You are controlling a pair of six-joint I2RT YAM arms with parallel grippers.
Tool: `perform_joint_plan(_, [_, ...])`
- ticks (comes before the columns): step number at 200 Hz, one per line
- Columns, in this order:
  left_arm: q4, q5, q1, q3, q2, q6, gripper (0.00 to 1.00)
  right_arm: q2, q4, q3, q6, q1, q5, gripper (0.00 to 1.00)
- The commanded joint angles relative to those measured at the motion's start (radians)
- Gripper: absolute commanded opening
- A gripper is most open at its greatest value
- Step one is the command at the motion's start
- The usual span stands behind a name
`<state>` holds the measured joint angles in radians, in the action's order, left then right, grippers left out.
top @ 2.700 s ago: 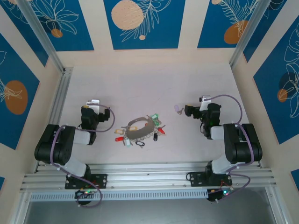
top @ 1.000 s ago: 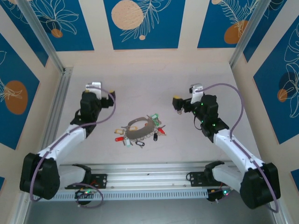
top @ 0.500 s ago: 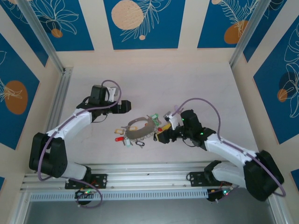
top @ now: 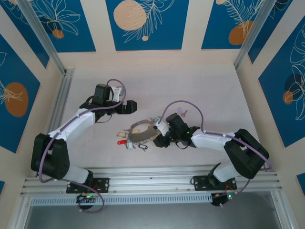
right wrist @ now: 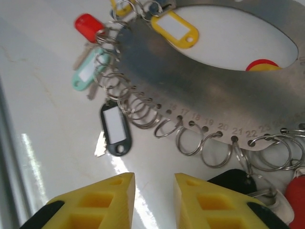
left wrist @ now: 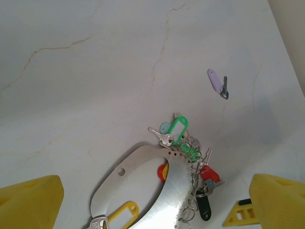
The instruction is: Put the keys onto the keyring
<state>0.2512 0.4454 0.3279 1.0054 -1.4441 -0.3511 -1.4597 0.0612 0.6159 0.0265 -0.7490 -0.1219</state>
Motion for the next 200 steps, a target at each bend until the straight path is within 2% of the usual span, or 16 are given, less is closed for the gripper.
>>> perform_joint_plan(1, [0.007, 0.029, 0.006, 0.012, 0.004, -0.008, 1.00, -0.048, 0.007, 0.045, -0.084, -0.020, 0.113, 0.24])
perform_joint_plan(54, [0.011, 0.027, 0.002, 0.018, 0.025, -0.011, 1.00, -0.121, -0.019, 0.090, -0.113, -0.072, 0.276, 0.20])
perform_joint_plan(98, [-0.014, 0.047, -0.004, 0.010, 0.028, -0.027, 1.00, -0.099, -0.013, 0.061, -0.079, -0.130, 0.387, 0.18])
perform_joint_plan(131, [-0.037, 0.058, -0.007, 0.001, 0.028, -0.037, 1.00, -0.116, -0.023, 0.068, -0.061, -0.148, 0.439, 0.16])
perform_joint_plan(200, [-0.047, 0.071, -0.010, -0.016, 0.057, -0.040, 1.00, -0.109, -0.049, 0.061, -0.040, -0.173, 0.438, 0.15])
